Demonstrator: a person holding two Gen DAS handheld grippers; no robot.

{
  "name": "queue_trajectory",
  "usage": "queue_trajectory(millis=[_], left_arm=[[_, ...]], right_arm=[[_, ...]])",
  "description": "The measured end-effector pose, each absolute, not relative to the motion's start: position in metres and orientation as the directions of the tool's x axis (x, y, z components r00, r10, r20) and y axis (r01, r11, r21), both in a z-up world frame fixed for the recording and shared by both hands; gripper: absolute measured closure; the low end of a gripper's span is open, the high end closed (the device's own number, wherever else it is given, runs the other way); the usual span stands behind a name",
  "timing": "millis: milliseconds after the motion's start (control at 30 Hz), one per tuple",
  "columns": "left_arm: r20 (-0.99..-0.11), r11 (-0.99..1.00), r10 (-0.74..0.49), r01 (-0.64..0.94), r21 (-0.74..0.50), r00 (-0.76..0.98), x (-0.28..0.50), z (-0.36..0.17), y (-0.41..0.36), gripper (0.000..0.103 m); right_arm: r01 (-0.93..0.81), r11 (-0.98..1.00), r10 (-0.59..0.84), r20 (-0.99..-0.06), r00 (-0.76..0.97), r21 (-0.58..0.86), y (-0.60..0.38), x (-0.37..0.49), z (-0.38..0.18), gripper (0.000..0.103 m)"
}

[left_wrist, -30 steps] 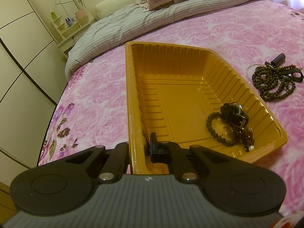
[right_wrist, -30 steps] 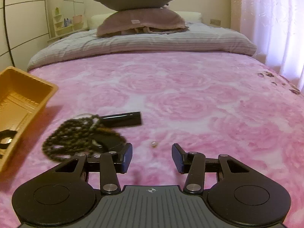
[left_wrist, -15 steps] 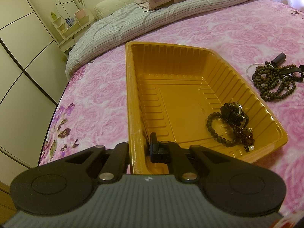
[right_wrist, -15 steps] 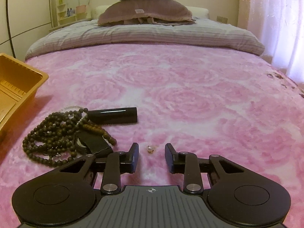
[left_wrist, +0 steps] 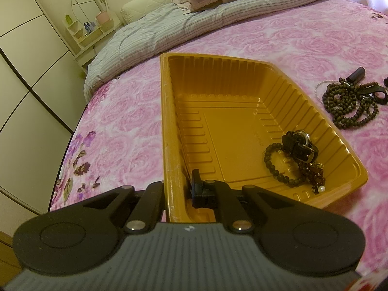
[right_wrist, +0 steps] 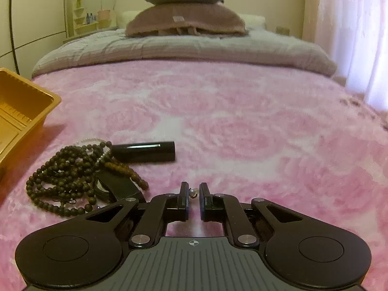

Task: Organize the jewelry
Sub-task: 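Grasp the small gold ring on the bedspread with the right gripper, then carry the ring into the tray and open the right gripper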

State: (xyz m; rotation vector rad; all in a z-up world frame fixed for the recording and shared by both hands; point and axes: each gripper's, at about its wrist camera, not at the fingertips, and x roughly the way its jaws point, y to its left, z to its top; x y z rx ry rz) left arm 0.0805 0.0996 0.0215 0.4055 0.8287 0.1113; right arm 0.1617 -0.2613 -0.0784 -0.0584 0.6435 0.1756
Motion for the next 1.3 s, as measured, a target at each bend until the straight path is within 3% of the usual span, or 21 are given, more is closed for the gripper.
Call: queue_trajectory(millis=[267, 567, 833, 1300], left_arm=[[-0.692, 0.917, 0.253, 0.060, 0.395, 0.676, 0.080, 0.021, 0.102, 0.099], [-0.693, 0.917, 0.253, 0.061, 0.394, 0.675, 0.080, 0.021, 0.101, 0.099], [-0.692, 0.916, 0.254, 0.061, 0.395, 0.676, 0.079, 0.021, 0.102, 0.099], [-0.692, 0.916, 0.254, 0.061, 0.396, 0.676, 0.079, 0.021, 0.101, 0.099]], right_arm=[[-0.257, 0.964, 0.185, -0.505, 0.843, -0.075, -0.237, 0.137, -0.044, 0.095], [-0.480, 0.876, 0.409, -0.453, 0.792, -0.047, -0.162, 0.116, -0.012, 0.095], [-0.641, 0.768, 0.568, -0.445, 0.693, -0.018, -0.097, 0.106, -0.005, 0.095], [-0.781, 0.625, 0.687, -0.479, 0.546, 0.006, -0.049, 0.084, -0.011, 0.095]])
